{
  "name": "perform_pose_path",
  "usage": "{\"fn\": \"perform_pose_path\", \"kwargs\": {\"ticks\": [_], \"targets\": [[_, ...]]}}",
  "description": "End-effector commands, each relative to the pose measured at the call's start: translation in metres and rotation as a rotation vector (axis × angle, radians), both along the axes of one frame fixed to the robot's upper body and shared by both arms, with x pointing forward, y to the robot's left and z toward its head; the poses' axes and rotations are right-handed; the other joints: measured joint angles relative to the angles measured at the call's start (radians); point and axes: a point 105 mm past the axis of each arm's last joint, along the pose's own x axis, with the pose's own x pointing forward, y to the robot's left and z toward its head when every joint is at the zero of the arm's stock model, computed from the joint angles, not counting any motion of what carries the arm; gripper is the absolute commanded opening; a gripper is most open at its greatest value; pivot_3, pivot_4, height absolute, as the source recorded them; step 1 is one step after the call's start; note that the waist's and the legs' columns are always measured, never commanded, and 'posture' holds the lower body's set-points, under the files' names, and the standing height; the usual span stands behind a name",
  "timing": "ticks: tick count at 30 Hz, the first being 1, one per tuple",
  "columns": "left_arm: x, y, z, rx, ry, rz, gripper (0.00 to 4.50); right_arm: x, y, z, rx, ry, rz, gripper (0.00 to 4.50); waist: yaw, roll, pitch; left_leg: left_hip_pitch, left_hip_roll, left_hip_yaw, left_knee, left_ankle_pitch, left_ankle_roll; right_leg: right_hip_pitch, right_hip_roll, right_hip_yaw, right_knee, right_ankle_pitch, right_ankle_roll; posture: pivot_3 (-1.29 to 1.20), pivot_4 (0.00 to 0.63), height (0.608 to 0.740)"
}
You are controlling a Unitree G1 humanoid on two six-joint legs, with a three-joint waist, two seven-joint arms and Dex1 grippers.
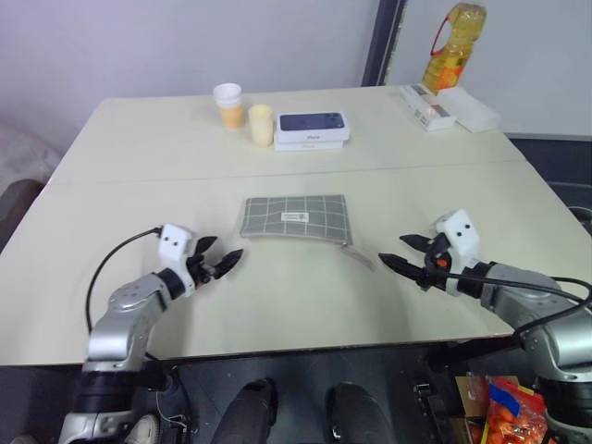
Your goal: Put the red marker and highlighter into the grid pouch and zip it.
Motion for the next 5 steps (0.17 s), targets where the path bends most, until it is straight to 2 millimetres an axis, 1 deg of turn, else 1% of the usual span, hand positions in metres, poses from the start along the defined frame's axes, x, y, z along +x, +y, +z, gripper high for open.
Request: {"fn": "perform_pose_path", "kwargs": {"ticks": [1, 5], "targets": [[-0.007, 0.022, 0.012, 0.017, -0.054, 0.081, 3.98, 0.001, -0.007, 0.016, 0.039, -0.081, -0.012, 3.34, 0.002, 0.0, 0.0, 0.0, 0.0, 0.0, 0.0, 0.0, 0.0, 0.0, 0.0, 0.0, 0.0, 0.0, 0.0, 0.0, 0.15, 0.74], [-0.017, 0.029, 0.009, 0.042, -0.046, 0.102, 3.98, 0.006, -0.014, 0.011, 0.062, -0.081, -0.038, 3.34, 0.003, 0.0, 0.0, -0.001, 0.0, 0.0, 0.0, 0.0, 0.0, 0.0, -0.001, 0.0, -0.001, 0.0, 0.0, 0.0, 0.15, 0.74]]}}
